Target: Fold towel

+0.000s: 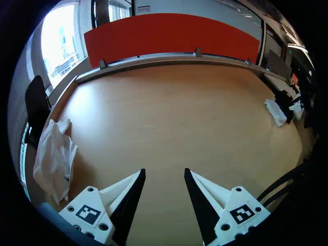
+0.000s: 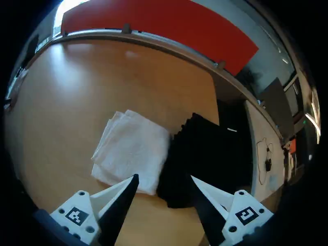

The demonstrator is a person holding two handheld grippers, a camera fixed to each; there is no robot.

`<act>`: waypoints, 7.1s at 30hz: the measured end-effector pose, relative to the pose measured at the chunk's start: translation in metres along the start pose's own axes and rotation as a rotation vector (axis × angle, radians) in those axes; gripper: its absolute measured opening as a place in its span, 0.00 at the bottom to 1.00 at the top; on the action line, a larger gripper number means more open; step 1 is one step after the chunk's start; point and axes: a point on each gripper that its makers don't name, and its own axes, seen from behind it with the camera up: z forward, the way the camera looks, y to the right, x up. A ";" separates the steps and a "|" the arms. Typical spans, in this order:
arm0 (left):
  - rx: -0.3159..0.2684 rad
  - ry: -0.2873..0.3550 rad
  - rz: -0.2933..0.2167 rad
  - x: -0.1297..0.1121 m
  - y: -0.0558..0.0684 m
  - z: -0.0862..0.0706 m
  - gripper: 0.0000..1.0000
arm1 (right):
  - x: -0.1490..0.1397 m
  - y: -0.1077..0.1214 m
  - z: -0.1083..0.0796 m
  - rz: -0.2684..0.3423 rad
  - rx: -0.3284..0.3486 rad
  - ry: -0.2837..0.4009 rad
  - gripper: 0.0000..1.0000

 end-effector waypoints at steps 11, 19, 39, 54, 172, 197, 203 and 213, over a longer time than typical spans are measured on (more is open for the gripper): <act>-0.001 0.004 0.000 -0.001 0.000 -0.003 0.69 | 0.008 -0.009 -0.004 -0.008 0.012 0.023 0.88; -0.001 0.007 0.000 0.000 0.000 -0.004 0.69 | 0.008 -0.022 -0.003 0.001 0.033 0.031 0.88; 0.003 0.005 -0.001 -0.002 0.000 -0.005 0.69 | 0.013 -0.082 0.011 0.028 0.141 0.063 0.87; 0.008 0.000 -0.012 -0.006 -0.004 -0.005 0.69 | 0.016 -0.118 0.020 0.031 0.194 0.064 0.85; 0.038 0.017 -0.014 0.005 -0.024 -0.002 0.69 | 0.031 -0.115 -0.002 0.227 0.138 0.236 0.95; 0.067 0.057 -0.018 0.022 -0.028 0.000 0.69 | 0.092 -0.067 -0.052 0.406 -0.063 0.585 0.95; 0.070 0.080 -0.039 0.028 -0.029 0.000 0.69 | 0.106 -0.060 -0.074 0.419 -0.102 0.683 0.97; 0.085 0.155 -0.067 0.046 -0.033 -0.003 0.69 | 0.115 -0.055 -0.085 0.399 -0.147 0.724 0.97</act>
